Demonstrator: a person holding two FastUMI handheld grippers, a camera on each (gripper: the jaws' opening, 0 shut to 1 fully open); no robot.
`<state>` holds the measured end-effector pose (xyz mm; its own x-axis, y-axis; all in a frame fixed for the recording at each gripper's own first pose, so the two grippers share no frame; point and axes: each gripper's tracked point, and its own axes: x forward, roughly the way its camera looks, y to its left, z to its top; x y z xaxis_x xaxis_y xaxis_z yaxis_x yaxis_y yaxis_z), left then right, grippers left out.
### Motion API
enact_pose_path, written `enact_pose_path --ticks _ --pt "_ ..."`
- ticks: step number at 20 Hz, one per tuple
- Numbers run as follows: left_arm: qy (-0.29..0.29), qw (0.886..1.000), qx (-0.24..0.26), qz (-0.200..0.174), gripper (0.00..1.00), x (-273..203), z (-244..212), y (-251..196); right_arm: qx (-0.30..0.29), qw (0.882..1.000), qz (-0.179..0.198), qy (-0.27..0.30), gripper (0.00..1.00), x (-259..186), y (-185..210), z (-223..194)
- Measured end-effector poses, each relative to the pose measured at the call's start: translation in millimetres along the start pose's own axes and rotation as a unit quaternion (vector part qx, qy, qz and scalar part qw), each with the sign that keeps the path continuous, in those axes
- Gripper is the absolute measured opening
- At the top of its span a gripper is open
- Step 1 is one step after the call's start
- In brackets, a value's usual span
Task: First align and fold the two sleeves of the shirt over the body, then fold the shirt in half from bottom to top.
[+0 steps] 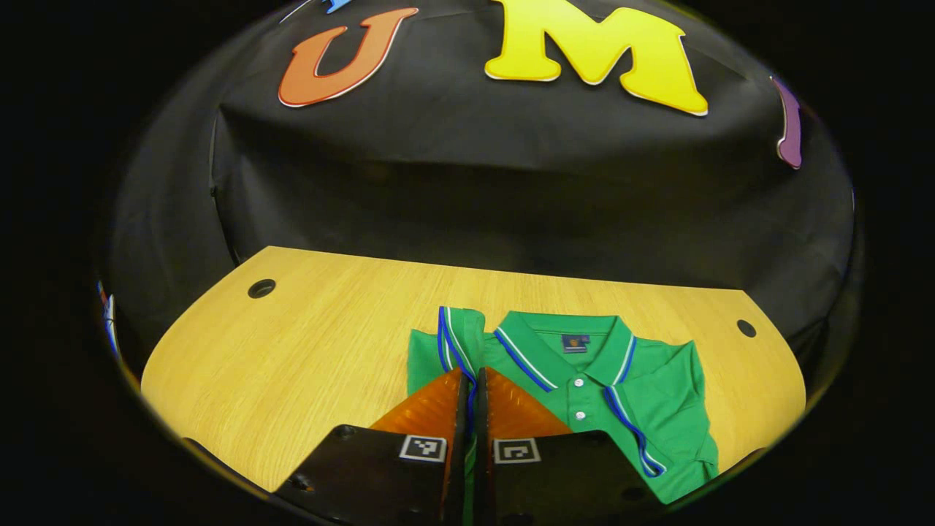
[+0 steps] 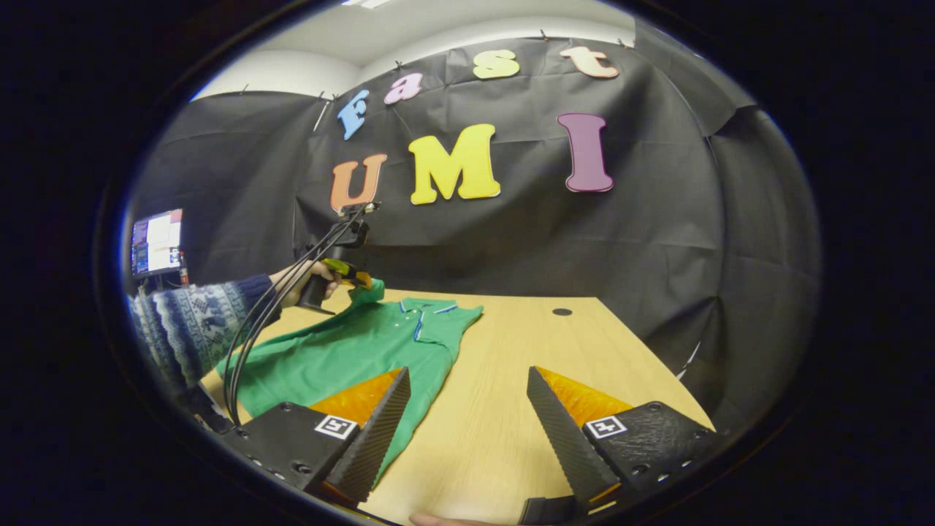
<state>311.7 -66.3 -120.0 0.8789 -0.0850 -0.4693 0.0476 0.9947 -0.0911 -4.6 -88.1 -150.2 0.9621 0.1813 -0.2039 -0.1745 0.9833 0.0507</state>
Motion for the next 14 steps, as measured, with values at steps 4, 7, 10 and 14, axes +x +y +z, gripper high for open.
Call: enact_pose_path --ticks 4,7,10,14 --pt "-0.018 1.000 0.021 -0.015 0.72 -15 8 -20 0.000 1.000 -0.002 0.003 0.98 2 -1 -3" --pt "-0.039 0.999 0.028 -0.008 1.00 -33 17 -23 0.002 1.000 -0.004 0.000 0.97 2 0 0" --pt "-0.071 0.997 0.033 -0.019 1.00 -67 30 -28 0.001 1.000 -0.010 -0.006 0.98 -2 1 4" --pt "-0.107 0.992 0.051 -0.030 1.00 -116 40 -29 -0.003 1.000 -0.008 -0.014 0.97 -6 11 10"
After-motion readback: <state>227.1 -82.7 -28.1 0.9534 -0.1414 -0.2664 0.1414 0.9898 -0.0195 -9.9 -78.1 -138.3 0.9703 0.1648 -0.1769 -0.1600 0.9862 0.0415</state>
